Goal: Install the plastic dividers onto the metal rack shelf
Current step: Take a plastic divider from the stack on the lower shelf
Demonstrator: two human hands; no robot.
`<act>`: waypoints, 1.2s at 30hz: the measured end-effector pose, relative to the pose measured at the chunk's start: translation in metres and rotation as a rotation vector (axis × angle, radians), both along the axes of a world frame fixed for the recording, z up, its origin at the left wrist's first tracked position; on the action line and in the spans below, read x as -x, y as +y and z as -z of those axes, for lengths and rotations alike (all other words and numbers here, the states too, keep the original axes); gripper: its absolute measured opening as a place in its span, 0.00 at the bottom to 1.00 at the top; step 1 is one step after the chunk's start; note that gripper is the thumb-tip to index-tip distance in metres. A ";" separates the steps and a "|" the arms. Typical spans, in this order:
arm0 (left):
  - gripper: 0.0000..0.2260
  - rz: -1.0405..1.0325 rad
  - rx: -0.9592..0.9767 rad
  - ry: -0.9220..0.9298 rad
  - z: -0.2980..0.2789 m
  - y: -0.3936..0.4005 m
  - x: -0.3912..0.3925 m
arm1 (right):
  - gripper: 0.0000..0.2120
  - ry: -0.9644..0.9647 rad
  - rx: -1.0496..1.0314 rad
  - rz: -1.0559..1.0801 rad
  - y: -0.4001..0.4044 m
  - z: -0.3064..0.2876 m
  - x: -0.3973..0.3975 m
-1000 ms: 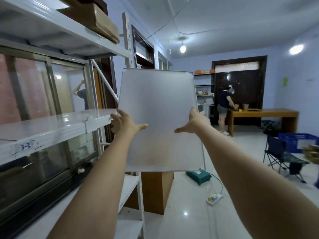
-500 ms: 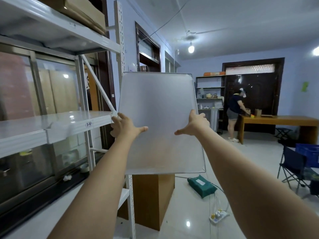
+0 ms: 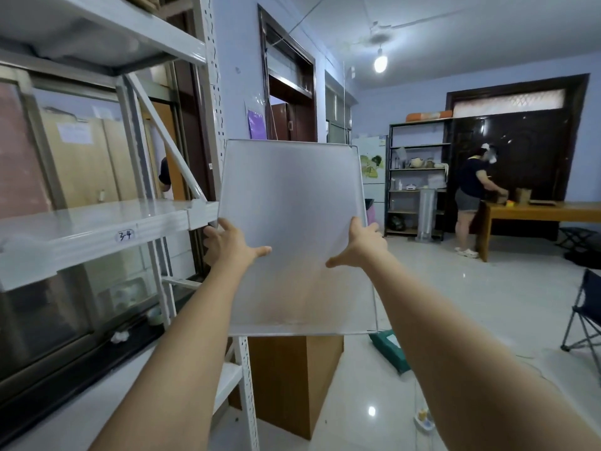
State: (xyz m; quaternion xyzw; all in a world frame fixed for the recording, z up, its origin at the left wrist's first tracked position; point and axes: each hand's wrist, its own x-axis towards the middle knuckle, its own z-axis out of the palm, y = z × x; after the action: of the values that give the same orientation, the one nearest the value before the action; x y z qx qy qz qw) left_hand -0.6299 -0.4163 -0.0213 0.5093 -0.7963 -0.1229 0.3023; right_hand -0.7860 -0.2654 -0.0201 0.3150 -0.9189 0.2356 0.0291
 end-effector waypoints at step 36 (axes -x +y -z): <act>0.50 -0.315 0.037 0.079 -0.002 -0.117 0.221 | 0.56 0.082 0.047 -0.368 -0.179 -0.017 0.263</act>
State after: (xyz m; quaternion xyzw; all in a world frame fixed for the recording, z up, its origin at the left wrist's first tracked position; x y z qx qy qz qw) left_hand -0.8508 -0.5328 -0.0192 0.6170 -0.6963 -0.0791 0.3581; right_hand -1.0494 -0.4447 -0.0030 0.4864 -0.8381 0.2453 0.0301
